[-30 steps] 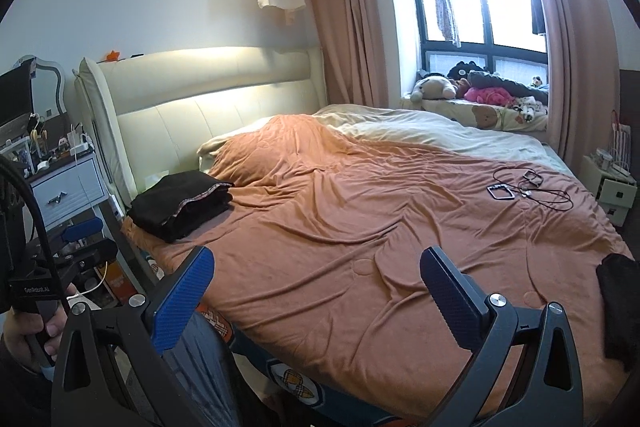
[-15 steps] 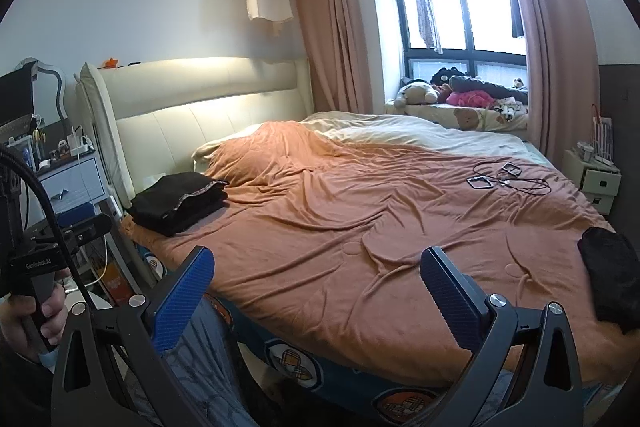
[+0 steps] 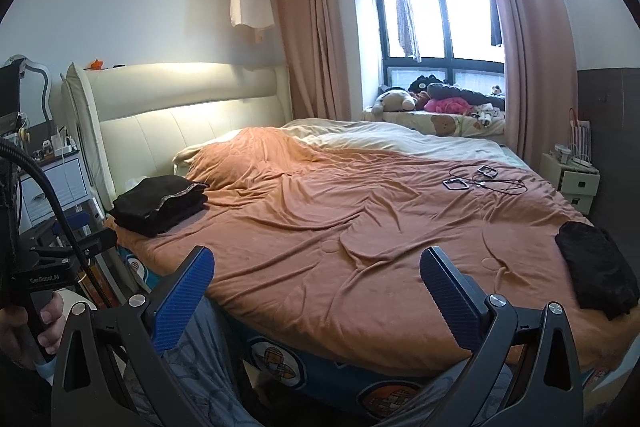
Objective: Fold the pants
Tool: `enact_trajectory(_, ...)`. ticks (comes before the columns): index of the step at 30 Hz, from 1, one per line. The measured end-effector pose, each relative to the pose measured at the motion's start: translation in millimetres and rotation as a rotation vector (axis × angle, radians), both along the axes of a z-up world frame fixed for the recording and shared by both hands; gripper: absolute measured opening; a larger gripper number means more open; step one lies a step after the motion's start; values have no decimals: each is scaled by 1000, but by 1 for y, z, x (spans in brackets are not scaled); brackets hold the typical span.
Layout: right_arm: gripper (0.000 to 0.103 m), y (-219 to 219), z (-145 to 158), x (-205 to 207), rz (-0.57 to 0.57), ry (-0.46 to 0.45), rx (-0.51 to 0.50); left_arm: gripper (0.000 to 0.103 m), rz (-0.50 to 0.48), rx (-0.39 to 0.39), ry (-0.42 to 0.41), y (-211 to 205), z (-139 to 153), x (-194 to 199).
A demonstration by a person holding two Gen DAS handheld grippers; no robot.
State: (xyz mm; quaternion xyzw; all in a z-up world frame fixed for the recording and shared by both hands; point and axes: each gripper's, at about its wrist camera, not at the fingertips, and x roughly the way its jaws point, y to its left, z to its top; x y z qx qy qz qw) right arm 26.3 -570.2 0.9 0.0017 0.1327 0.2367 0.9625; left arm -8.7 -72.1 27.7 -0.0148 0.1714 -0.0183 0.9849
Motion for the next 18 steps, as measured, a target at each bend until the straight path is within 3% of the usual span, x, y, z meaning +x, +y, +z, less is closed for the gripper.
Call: enact_trajectory(18, 103, -3, -10, 9, -26, 23, 12, 103, 45, -11, 21, 4, -3, 4)
